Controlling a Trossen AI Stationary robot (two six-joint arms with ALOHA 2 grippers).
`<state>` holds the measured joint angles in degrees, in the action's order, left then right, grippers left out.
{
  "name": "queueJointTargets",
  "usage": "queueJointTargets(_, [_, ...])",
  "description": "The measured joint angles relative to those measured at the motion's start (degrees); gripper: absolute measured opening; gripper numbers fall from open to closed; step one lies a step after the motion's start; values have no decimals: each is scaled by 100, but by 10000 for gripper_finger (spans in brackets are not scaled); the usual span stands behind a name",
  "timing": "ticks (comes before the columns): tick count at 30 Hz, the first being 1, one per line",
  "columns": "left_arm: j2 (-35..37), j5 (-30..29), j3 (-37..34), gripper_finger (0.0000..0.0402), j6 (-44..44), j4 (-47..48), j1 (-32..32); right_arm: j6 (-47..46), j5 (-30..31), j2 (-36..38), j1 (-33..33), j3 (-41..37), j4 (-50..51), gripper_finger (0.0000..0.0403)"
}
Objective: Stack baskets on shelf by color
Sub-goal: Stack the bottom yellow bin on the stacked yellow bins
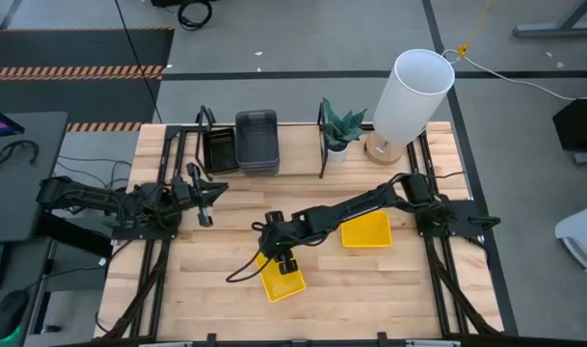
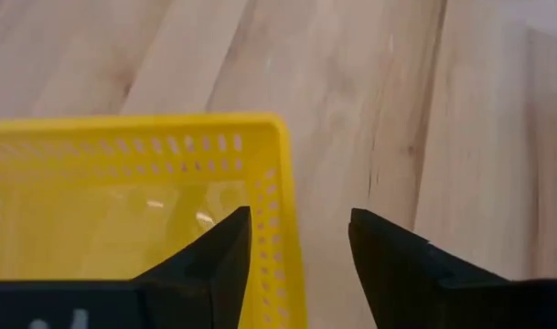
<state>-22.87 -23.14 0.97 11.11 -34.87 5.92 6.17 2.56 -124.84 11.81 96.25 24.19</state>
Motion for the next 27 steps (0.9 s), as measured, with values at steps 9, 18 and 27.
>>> queueJointTargets(9, [1, 0, 0, 28, 0, -2, 1, -297, -117, 13, -60, -91, 416, 149])
queueJointTargets(18, [1, 0, 0, 40, 0, -2, 0, -406, -86, 13, -127, -186, 677, 72])
queueJointTargets(27, [1, 0, 0, 31, 0, -2, 0, -458, -113, 33, -146, -184, 702, 17])
